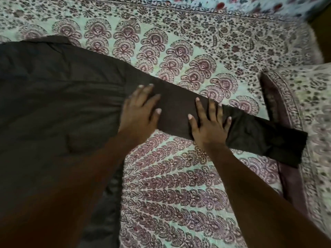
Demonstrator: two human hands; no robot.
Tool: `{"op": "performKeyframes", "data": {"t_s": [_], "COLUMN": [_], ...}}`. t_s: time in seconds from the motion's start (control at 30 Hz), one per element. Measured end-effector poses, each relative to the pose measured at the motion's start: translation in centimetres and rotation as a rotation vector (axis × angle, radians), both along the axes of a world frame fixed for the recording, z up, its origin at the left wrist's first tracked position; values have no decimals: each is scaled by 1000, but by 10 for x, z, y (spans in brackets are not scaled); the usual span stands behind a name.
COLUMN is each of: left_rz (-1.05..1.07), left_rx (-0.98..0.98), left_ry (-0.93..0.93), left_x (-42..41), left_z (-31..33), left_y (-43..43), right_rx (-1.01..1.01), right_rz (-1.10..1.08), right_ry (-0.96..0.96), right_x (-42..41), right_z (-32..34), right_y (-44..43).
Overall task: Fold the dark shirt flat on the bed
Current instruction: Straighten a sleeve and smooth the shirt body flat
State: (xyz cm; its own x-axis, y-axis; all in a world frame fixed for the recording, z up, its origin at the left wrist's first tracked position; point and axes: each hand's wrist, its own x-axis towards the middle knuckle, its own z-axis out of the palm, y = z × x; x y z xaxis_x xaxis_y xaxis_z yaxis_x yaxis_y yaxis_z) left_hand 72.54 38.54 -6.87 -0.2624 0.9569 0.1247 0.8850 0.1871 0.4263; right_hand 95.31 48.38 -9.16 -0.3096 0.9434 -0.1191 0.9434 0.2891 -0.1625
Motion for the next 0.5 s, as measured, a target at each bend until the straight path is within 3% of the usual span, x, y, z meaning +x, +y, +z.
{"op": "performKeyframes", "data": {"t_s": [0.1, 0.17, 0.23, 0.37, 0.5], "left_rz": [-171, -173, -166, -157, -137], "left_rx": [-211, -341, -340, -408, -463], "left_ry": [-122, -24, 115, 126, 111], "left_x": [57, 74, 78, 79, 80], "left_z": [-10, -25, -33, -30, -26], "left_y": [26, 28, 26, 29, 32], "right_rx": [11, 33, 60, 37, 37], "right_rz": [55, 75, 70, 9, 241], "right_ry": [-47, -81, -109, -111, -109], "right_x": [21, 48, 82, 119, 123], "right_z": [1, 3, 4, 10, 16], "right_y": [5, 8, 10, 17, 14]}}
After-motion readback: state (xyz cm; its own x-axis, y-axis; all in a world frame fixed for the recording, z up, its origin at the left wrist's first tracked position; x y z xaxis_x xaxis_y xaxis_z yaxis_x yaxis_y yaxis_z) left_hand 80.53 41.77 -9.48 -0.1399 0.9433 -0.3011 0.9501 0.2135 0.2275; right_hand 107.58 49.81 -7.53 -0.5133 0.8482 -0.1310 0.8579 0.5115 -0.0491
